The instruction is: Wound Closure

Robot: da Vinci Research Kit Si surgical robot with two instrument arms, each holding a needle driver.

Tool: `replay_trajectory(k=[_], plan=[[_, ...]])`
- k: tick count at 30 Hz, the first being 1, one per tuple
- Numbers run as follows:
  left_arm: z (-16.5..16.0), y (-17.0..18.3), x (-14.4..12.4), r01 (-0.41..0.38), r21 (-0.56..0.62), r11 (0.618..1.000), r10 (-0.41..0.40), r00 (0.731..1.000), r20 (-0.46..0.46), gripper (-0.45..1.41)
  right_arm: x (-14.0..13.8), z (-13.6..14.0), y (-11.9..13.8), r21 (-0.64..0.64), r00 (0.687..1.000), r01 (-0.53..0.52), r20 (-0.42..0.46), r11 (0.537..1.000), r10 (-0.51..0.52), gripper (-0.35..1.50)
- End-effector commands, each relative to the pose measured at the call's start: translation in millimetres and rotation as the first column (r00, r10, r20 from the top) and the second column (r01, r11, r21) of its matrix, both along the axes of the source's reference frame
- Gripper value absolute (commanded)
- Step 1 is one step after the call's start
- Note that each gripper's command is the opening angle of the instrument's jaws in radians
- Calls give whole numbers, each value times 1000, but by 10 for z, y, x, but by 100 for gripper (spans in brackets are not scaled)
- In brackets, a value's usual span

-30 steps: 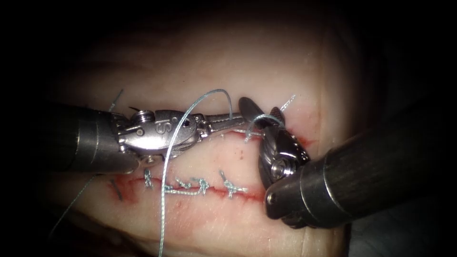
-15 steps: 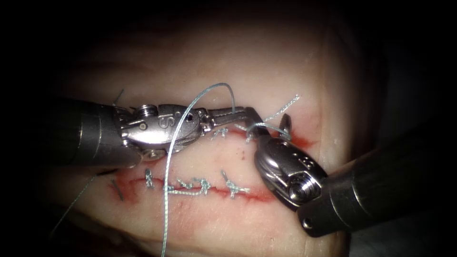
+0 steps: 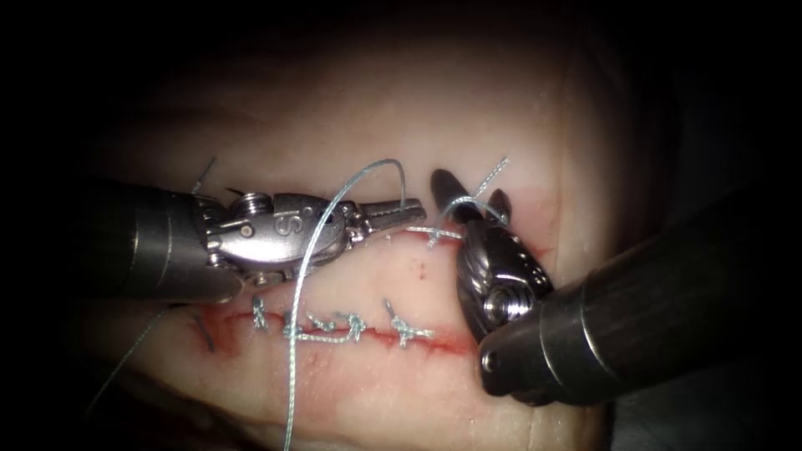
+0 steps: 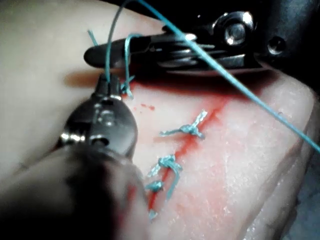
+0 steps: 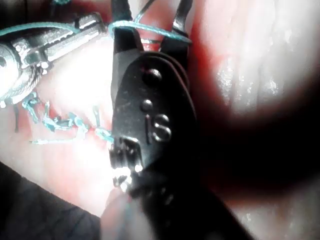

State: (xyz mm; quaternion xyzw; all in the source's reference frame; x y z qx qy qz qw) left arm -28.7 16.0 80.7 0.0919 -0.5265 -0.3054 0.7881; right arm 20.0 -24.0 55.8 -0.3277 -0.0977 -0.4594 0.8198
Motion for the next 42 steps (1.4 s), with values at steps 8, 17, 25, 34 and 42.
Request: replay_trajectory(k=[8,17,25,34,42], plan=[[5,1,-5,0,-1,1000,0,1000,1,-45,12,2,12,-22,998,-43,-38,999,43,53],[4,2,-6,1,1,1000,-1,1000,1,-45,0,3,8,5,997,-76,-4,997,76,56],[3,2,-6,2,1,1000,-2,1000,0,-45,-4,8,10,23,996,-92,23,995,92,56],[2,1,-6,3,2,1000,-3,1000,0,-45,-12,14,16,21,997,-68,37,997,67,46],[2,1,-7,2,3,1000,-2,1000,1,-45,-14,15,20,51,999,-46,15,998,45,27]])
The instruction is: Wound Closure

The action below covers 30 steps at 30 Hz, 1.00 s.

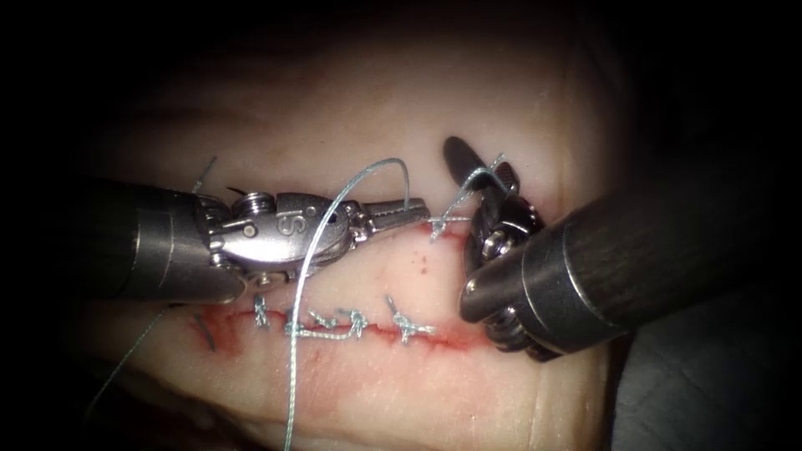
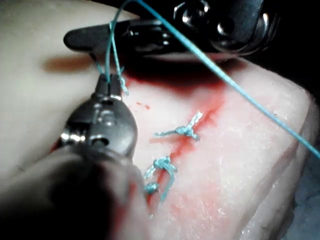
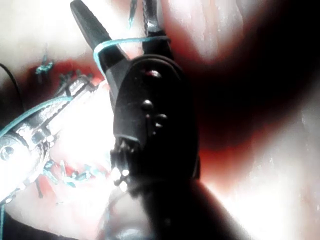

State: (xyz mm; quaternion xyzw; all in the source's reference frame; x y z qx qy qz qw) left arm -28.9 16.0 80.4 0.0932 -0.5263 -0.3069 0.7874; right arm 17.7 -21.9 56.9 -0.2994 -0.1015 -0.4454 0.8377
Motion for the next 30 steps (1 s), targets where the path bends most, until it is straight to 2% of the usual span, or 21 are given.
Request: replay_trajectory(k=[1,5,8,19,23,24,25,28,30], plan=[[5,1,-5,0,-1,1000,0,1000,1,-45,8,4,-2,0,1000,7,-12,1000,-7,19],[4,1,-5,1,0,1000,-1,1000,1,-45,7,4,-3,3,999,32,-44,999,-32,-35],[3,0,-6,2,0,1000,-2,1000,0,-45,8,3,-6,-5,993,119,-25,993,-119,-35],[2,2,-4,1,2,1000,-1,1000,1,-45,10,-2,-10,-32,983,181,-14,983,-181,-35],[2,3,-3,1,4,1000,-1,1000,2,-45,12,-8,-11,-44,987,155,-26,987,-157,-35],[2,3,-3,1,4,1000,-1,1000,2,-45,13,-10,-11,-32,992,119,-37,992,-120,-5],[2,3,-3,1,4,1000,-1,1000,2,-45,14,-12,-11,-21,994,106,-17,994,-106,5],[2,3,-3,1,4,1000,-1,1000,2,-45,16,-14,-10,17,997,72,25,997,-72,24],[2,4,-3,1,4,1000,-1,1000,2,-45,17,-13,-9,59,997,60,43,996,-63,26]])
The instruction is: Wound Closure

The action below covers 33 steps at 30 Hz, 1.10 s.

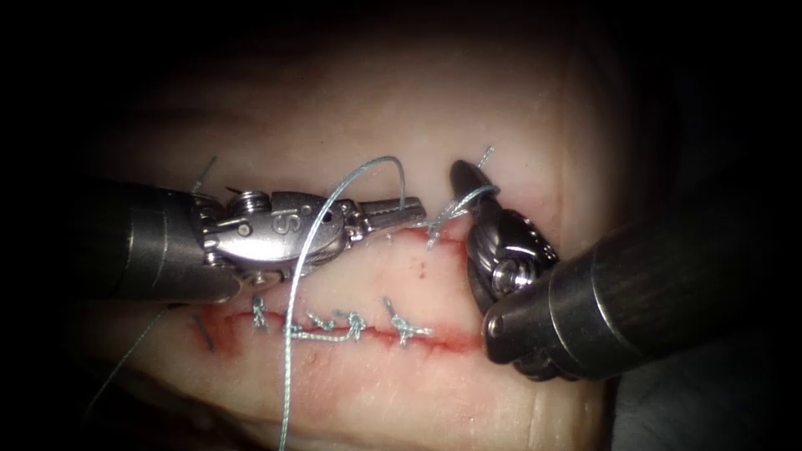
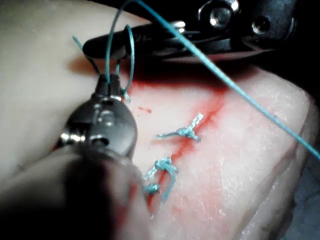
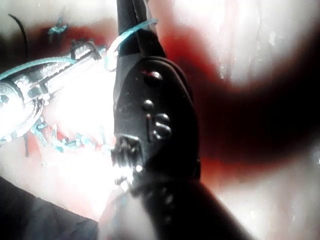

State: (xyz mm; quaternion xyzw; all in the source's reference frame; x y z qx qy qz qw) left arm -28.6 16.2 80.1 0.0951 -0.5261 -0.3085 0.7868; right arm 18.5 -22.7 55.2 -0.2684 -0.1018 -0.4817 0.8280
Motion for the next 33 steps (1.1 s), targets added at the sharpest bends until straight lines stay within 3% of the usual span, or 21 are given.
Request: replay_trajectory(k=[1,12,16,33], plan=[[5,1,-6,0,-1,1000,0,1000,1,-45,10,5,0,15,1000,-2,-1,1000,2,27],[4,1,-5,1,0,1000,-1,1000,1,-45,9,16,-2,88,1000,-24,10,996,23,46],[4,1,-5,1,0,1000,-1,1000,1,-45,10,17,-3,131,999,-36,21,991,33,41],[1,1,-5,2,2,1000,-2,1000,1,-45,2,22,-5,212,995,-81,70,974,68,52]])
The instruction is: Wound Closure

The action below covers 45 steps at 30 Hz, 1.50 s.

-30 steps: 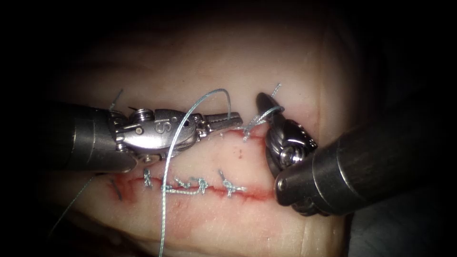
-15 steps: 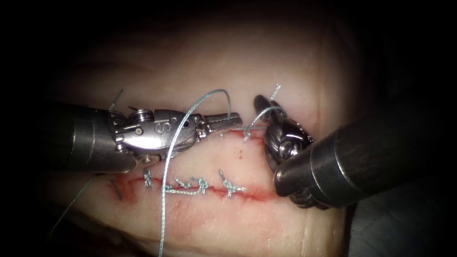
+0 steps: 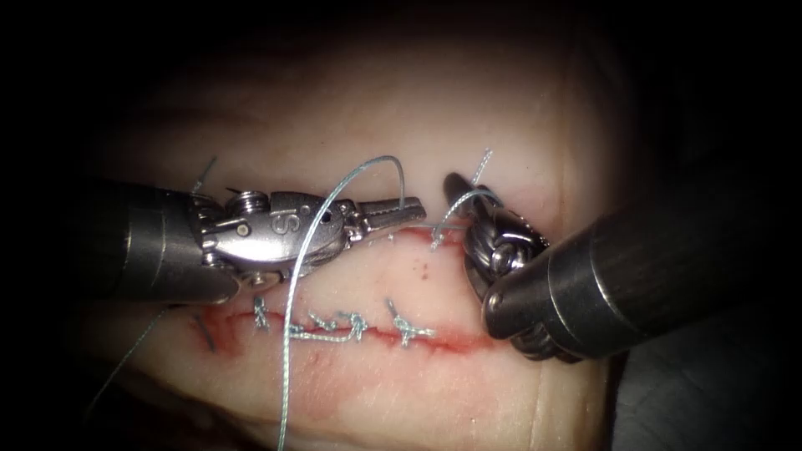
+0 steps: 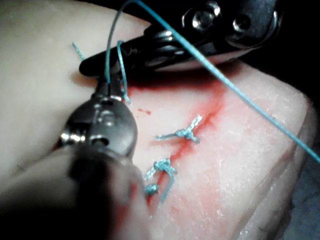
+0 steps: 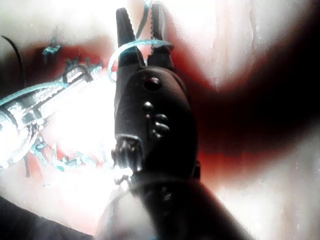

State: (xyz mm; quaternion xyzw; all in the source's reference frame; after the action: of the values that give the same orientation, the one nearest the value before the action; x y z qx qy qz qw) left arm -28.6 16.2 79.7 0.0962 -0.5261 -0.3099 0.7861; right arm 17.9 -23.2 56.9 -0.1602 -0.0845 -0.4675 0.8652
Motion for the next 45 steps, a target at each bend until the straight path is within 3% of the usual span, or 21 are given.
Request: replay_trajectory(k=[1,11,13,14,15,24,28,32,39,40,42,45], plan=[[5,1,-5,1,-1,1000,-1,1000,0,-45,7,5,0,8,1000,-2,4,1000,2,51],[5,1,-6,2,-1,1000,-2,1000,-1,-45,7,14,5,34,998,22,-65,999,-20,29],[5,0,-6,3,-2,1000,-3,1000,-2,-45,9,17,5,38,994,34,-102,999,-30,0],[5,0,-6,3,-3,1000,-3,1000,-2,-45,9,18,5,39,992,41,-119,998,-36,-28],[5,0,-6,3,-3,1000,-3,1000,-2,-45,9,19,5,39,990,47,-133,998,-42,-35],[5,0,-5,2,-2,1000,-2,1000,-1,-45,7,12,3,-55,984,115,-130,992,-121,-35],[5,5,-3,10,0,1000,-10,1000,-4,-45,13,-5,1,-168,974,159,-133,973,-182,-35],[10,21,5,57,0,998,-57,998,-35,-45,17,-30,-8,-304,919,208,-264,929,-292,-35],[37,68,16,112,-18,994,-113,991,-77,-45,14,-46,-26,-363,838,284,-356,888,-413,-35],[42,73,19,117,-18,993,-118,989,-84,-45,14,-46,-28,-370,822,300,-367,879,-436,-35],[58,88,23,137,-21,990,-138,984,-114,-45,18,-46,-36,-412,758,367,-388,834,-524,-35],[65,102,19,155,-16,988,-156,980,-122,-45,19,-41,-43,-451,703,419,-389,789,-595,-35]])
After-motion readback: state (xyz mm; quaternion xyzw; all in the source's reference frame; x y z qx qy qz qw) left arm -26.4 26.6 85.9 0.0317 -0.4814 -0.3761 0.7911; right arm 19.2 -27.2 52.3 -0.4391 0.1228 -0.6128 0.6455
